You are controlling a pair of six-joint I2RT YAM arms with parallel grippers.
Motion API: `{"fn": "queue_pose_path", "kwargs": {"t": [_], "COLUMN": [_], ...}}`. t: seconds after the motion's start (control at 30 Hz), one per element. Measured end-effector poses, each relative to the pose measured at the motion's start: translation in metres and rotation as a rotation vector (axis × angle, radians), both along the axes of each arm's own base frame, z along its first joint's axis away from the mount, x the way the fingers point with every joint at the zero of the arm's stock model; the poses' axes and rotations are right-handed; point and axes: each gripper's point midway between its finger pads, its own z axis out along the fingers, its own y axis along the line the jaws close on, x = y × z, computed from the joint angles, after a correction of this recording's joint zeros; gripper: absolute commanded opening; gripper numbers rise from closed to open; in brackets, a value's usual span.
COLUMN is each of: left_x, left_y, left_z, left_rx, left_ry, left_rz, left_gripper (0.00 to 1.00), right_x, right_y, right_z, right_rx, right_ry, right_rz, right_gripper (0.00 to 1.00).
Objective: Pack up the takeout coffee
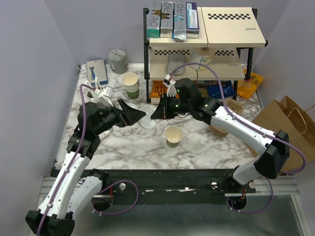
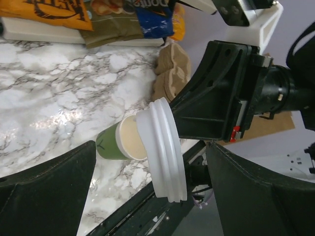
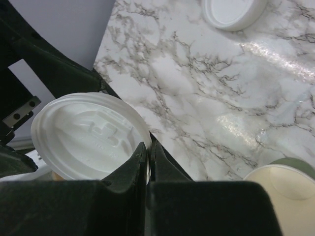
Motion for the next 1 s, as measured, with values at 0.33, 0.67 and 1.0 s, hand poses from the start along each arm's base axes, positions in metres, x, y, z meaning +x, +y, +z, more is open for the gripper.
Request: {"fn": "queue_pose_path", "kwargs": {"t": [0.33,0.67,1.0], "left_x": [-0.03,-0.03,-0.009], "left_y": [-0.016,-0.002,0.009], "left_z": [0.031,0.044,0.034], "left_rx": [-0.112,-0.084,-0.012], "left_ry": [-0.13,-0.146,-0.08], "left_rz": [-0.164,-0.068,0.044], "left_gripper": [0.99,0.98,0.92], "right_x": [-0.016,-0.016,0.016], "right_y": [-0.004,-0.007,-0.02], "right_z": [0.027,0.029,0.01], "right_rx": [0.077,0.072,-0.063], "right_ry": [-0.05,-0.084,-0.152], "right_rz": [0.067,0.076,-0.054], "right_gripper": [0.07,0.06,0.06]}}
